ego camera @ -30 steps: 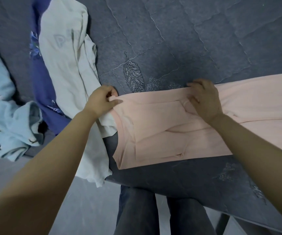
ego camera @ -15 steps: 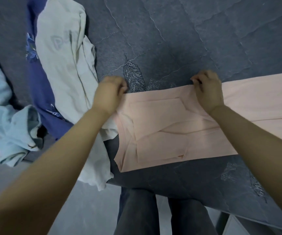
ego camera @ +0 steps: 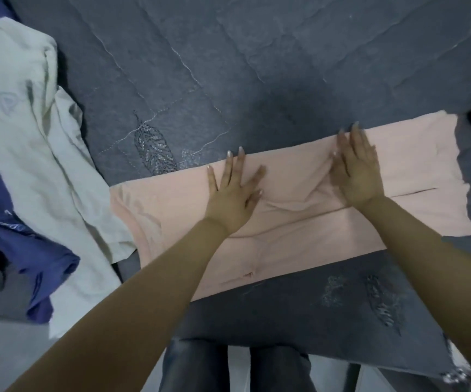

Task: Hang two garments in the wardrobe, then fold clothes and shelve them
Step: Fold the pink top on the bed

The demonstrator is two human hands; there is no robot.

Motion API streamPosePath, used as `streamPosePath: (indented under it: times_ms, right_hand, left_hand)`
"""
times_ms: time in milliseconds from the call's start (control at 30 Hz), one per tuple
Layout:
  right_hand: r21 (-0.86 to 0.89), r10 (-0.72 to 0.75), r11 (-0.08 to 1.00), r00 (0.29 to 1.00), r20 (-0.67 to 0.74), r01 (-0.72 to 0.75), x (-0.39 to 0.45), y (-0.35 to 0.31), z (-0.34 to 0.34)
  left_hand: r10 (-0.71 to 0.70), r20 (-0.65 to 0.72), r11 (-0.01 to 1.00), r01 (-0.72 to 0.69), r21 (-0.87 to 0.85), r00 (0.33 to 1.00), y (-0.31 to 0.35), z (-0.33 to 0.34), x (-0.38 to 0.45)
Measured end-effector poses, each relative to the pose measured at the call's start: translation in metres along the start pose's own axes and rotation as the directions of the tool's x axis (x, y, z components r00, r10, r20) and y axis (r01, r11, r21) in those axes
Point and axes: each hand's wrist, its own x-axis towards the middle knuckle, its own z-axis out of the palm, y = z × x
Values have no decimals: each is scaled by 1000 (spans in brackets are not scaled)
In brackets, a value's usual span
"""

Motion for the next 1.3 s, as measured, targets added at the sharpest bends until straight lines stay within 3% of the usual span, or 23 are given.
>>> streamPosePath:
  times_ms: [67,133,233,333,433,533,600,667,733,800,967,1200,1300]
  right_hand:
    - [6,85,996,996,-6,-85,17,27,-16]
    - [-25,113,993,989,95,-111,28,52,-25]
    - [-181,27,983,975,220,13,33,85,-28]
    - [-203,10,979,979,205,33,46,105,-30]
    - [-74,-1,997,991,130,11,48,101,-38]
    - [290,53,957,988,-143,-10,8,82,-40]
    - [584,307,798,934,-185,-147,-35,72,-35]
    - [805,535,476,843,55,-354,-69,68,-27]
    - [871,662,86,681,312,-484,-87,74,-20]
    - [889,726,-116,573,381,-444,-87,85,-20]
    - [921,781,-169,522,342,-350,-48,109,-34]
    - [968,906,-59,394,155,-246,-40,152,-45]
    - [945,884,-35,431,180,-324,-53,160,-40]
  left_hand:
    - [29,-38,998,-27,57,999,11,-2,5]
    - [112,-42,988,-107,109,993,24,-3,14]
    - [184,63,969,-192,155,981,46,7,29]
    - [128,69,965,-140,222,989,52,17,36]
    - [105,69,968,-118,223,992,55,16,36]
    - [122,27,981,-125,147,992,70,15,34]
    - [197,12,974,-197,109,980,87,17,36]
    - [262,35,955,-264,137,964,106,22,43]
    - [257,68,948,-265,174,964,121,29,53]
    - [221,79,948,-233,217,972,129,37,61]
    - [212,54,937,-218,274,976,129,47,70]
    - [274,83,927,-286,241,958,131,37,66]
    - [384,22,904,-380,193,923,134,32,60]
